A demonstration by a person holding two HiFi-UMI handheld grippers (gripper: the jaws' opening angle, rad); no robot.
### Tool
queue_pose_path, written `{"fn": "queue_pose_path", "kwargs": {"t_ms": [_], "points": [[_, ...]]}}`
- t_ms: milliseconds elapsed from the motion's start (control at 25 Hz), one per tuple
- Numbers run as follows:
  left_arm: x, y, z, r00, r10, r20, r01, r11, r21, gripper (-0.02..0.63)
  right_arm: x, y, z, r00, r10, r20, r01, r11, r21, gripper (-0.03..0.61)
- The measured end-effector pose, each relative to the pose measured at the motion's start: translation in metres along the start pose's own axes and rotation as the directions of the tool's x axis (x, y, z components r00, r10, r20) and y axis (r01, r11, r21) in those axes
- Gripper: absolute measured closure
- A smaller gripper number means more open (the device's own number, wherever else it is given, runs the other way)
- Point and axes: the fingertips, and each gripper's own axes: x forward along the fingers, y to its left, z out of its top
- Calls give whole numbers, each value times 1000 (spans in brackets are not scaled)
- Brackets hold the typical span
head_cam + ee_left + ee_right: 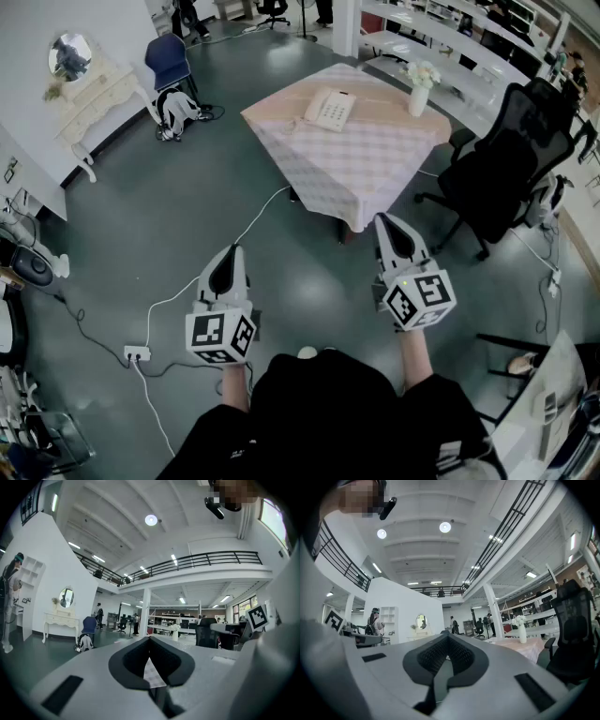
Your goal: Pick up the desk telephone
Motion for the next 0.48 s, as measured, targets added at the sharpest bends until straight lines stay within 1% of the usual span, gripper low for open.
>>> {"fn": "queue_pose_path", "kwargs": {"t_ms": [480], "points": [[16, -26, -4, 1000, -10, -16, 11, 1000, 10, 615, -3, -19, 0, 1000, 14, -10, -14, 1000, 6, 586]]}}
